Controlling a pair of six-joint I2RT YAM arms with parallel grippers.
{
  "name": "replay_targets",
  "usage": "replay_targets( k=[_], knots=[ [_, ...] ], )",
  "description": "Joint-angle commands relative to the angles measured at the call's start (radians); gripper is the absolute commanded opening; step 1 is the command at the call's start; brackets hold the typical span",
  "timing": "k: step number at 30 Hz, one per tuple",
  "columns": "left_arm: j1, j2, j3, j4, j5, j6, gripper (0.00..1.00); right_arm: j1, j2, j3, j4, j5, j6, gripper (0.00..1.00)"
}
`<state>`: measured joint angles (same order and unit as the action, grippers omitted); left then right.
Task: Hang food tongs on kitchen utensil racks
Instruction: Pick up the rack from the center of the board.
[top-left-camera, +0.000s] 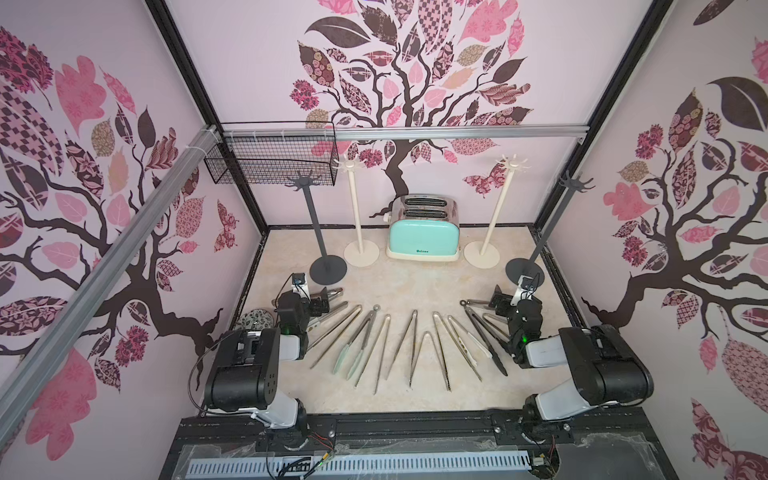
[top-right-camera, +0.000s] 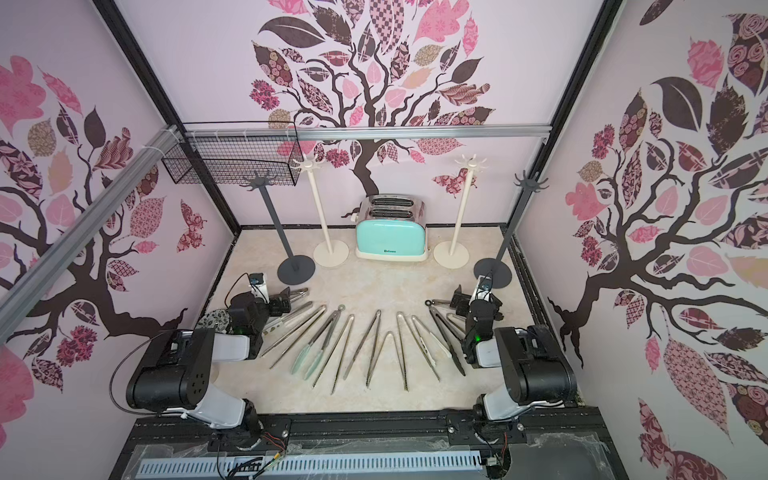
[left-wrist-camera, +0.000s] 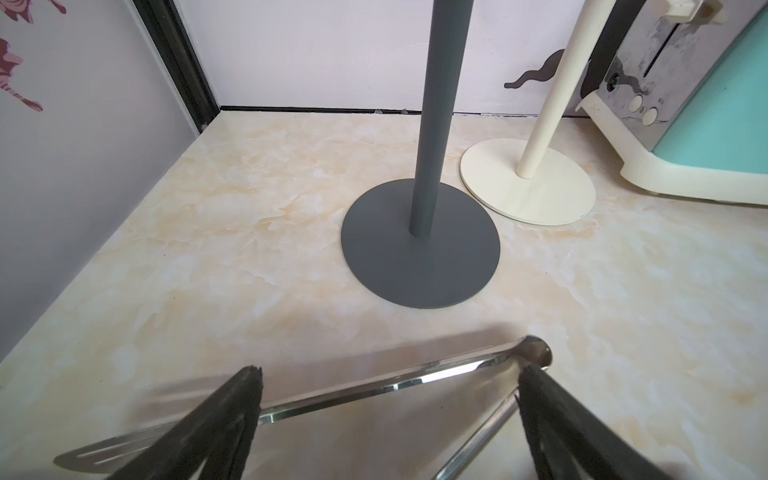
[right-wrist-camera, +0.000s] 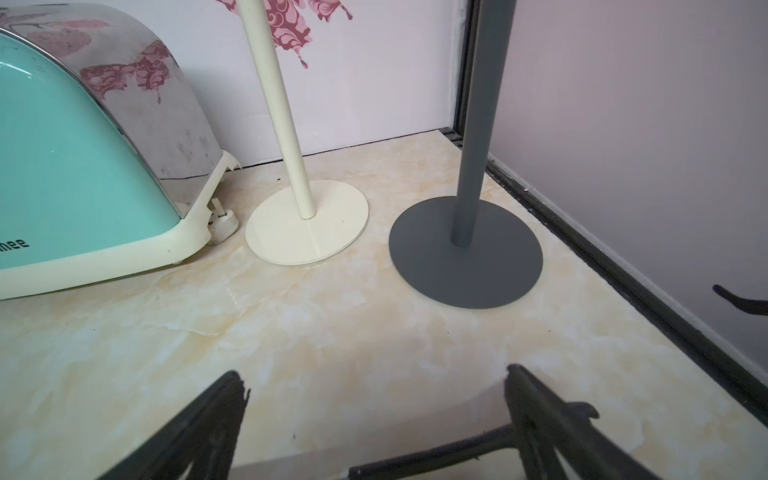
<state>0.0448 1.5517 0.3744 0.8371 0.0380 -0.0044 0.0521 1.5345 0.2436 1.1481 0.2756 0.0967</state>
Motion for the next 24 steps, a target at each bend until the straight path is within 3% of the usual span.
replay_targets(
  k=[1,24],
  knots=[
    [-0.009,0.004,0.009,0.027,-0.023,-0.003,0.98,0.008,0.015,0.029,0.013,0.011,-0.008,0.99],
    [0.016,0.006,0.017,0.019,0.013,-0.019,0.98,0.009,0.013,0.029,0.013,0.011,-0.007,1.00]
  ],
)
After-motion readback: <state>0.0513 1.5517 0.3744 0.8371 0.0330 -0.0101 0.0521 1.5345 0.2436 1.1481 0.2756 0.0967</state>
